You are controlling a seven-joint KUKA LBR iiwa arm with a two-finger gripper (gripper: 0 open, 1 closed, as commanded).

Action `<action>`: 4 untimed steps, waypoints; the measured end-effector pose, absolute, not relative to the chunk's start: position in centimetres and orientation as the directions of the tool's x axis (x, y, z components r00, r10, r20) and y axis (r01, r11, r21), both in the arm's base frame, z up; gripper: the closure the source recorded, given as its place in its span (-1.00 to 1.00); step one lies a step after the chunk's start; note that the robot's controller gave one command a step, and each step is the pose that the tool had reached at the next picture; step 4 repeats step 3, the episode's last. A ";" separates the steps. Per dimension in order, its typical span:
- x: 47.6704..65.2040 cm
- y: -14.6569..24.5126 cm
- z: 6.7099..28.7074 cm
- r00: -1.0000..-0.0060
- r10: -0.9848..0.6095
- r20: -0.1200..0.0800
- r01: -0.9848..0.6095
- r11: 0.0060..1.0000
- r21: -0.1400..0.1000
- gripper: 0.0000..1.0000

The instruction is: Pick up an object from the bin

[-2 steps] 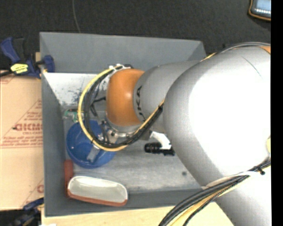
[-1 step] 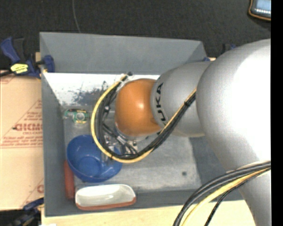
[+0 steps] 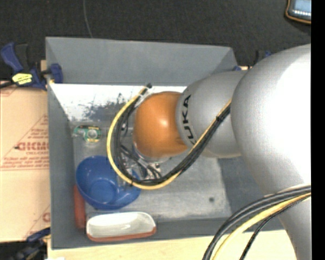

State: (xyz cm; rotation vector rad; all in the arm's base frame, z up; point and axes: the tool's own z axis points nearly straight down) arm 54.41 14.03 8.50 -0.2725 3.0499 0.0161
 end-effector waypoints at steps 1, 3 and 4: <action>55.2 14.5 9.4 -0.982 -0.176 -0.065 -0.177 0.984 0.003 1.00; 55.2 14.2 14.2 -0.983 -0.177 -0.058 -0.177 0.984 0.002 1.00; 55.2 14.2 14.2 -0.983 -0.177 -0.058 -0.177 0.984 0.002 1.00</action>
Offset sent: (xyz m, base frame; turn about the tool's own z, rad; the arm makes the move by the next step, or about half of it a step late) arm 0.0009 0.0004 0.0582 0.0034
